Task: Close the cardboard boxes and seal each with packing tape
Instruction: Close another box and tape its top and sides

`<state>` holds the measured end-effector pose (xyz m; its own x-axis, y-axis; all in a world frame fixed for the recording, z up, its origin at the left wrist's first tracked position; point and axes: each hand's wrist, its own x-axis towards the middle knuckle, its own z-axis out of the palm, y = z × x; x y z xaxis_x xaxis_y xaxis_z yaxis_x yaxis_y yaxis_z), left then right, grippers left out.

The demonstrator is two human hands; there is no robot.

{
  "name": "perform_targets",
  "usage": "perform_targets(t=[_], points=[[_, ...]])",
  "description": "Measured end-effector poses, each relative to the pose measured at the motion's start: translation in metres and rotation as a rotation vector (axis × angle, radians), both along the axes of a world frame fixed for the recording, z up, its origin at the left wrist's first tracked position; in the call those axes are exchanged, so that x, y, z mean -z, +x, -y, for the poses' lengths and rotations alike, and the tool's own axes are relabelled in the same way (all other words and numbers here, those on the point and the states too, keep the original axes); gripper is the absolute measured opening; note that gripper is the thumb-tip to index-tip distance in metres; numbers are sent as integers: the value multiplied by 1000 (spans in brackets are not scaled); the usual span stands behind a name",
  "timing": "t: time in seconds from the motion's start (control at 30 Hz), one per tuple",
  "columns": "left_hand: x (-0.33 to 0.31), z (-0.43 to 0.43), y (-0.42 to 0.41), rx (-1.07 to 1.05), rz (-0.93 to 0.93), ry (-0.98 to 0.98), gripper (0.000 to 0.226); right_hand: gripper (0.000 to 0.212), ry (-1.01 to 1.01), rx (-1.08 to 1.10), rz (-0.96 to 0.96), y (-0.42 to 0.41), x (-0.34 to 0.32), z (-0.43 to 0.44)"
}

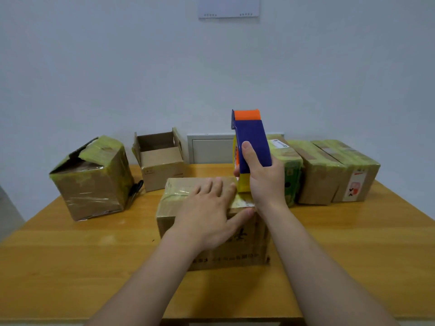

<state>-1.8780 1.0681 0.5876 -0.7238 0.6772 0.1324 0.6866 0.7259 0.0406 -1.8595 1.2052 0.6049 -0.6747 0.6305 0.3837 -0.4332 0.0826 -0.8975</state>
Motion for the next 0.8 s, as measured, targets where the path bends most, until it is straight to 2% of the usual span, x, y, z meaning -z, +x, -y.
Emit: perform_targets(t=[0.07, 0.27, 0.37, 0.53, 0.6, 0.7, 0.8], points=[[3, 2, 3, 37, -46, 2, 85, 46, -15, 4, -7, 0, 0, 1], [2, 7, 7, 115, -63, 14, 67, 60, -135, 77, -101, 8, -3, 1], [-1, 0, 12, 99, -8, 11, 57, 47, -275, 100, -160, 16, -8, -7], [-6, -45, 20, 31, -31, 120, 84, 26, -203, 180, -176, 40, -18, -27], [-5, -64, 21, 35, -34, 57, 88, 25, -160, 205, -164, 50, -23, -34], [3, -81, 22, 50, -115, -67, 77, 23, -126, 202, -133, 60, -26, -39], [4, -76, 23, 107, -179, 48, 59, 20, -97, 192, -100, 66, -25, -43]])
